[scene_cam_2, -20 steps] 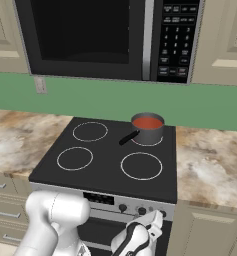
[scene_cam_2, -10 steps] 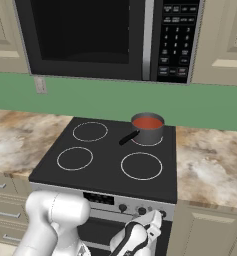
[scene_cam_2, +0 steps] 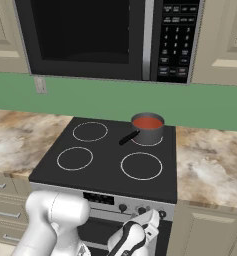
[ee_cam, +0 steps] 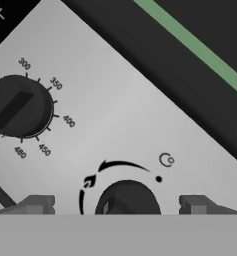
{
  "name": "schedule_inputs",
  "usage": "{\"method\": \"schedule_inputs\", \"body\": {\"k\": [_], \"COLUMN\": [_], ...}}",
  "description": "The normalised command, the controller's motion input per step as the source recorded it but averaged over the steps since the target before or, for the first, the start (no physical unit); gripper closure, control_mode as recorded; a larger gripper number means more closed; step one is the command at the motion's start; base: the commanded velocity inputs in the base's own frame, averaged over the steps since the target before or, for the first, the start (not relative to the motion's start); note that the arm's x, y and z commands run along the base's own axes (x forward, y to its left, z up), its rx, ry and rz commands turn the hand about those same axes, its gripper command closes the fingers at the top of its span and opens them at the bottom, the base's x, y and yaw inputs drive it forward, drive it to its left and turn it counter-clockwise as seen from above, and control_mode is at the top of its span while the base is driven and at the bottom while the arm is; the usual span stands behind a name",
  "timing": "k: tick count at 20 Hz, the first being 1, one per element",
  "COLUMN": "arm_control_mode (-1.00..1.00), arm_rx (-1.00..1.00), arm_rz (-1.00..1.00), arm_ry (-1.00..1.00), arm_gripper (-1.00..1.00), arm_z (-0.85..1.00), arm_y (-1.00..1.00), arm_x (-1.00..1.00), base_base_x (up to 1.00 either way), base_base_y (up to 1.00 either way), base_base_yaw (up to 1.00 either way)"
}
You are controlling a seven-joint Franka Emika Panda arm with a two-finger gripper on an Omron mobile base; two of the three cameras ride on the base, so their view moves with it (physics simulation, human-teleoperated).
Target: Wait until the marinara sauce is simmered to a deep red color and then turn off the stove.
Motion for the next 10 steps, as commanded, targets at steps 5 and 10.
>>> {"method": "schedule_inputs", "body": {"k": [5,10], "arm_control_mode": [-1.0,-1.0], "arm_rx": [0.0,0.0], "arm_rz": [0.0,0.0], "arm_ry": [0.0,0.0], "arm_gripper": [-1.0,-1.0], "arm_z": [-0.01,-0.01], "arm_y": [-0.03,-0.13], "arm_x": [0.11,0.08], "base_base_x": [0.0,0.0], "base_base_y": [0.0,0.0], "base_base_yaw": [0.0,0.0]}}
